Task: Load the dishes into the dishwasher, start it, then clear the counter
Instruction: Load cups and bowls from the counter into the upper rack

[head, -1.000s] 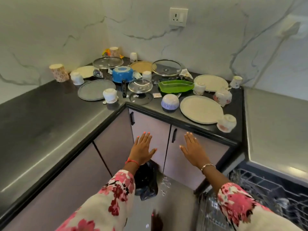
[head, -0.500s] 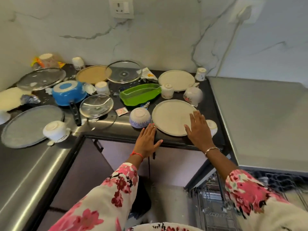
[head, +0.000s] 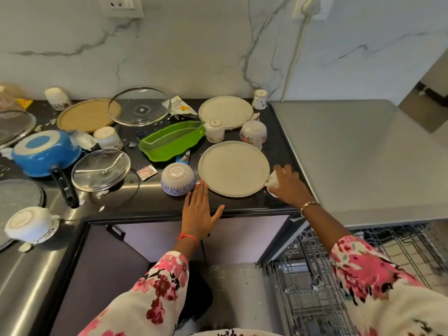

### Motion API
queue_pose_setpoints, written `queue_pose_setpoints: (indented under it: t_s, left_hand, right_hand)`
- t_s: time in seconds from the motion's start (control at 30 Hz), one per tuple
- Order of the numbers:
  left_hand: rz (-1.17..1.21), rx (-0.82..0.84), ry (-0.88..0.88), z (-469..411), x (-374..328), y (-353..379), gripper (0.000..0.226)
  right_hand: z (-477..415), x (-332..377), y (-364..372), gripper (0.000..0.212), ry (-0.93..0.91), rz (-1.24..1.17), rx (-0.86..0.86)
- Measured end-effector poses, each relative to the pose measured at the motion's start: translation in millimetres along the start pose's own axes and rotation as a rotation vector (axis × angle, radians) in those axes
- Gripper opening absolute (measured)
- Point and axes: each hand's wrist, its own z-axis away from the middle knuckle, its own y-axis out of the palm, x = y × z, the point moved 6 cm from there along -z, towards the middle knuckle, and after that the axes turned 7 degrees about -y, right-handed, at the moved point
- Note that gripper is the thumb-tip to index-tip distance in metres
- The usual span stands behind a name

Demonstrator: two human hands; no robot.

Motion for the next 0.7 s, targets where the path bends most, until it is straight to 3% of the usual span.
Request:
queue_pose_setpoints:
  t_s: [0.33, 0.53, 0.7]
  left_hand:
    - [-0.011, 0.106, -0.002, 18, -1, -2, 0.113]
    - [0.023, 0.099, -0.051, 82, -6, 3, 0.1]
    - [0.017, 0.135, -0.093, 176, -22, 23, 0.095]
  right_hand:
    - [12, 4, -2, 0.063, 0.007, -0.07, 0.009]
    - [59, 15, 0, 0.06, -0.075, -0.095, -0.071]
    - [135, 16, 21, 0.063, -0.14, -0.119, -0.014]
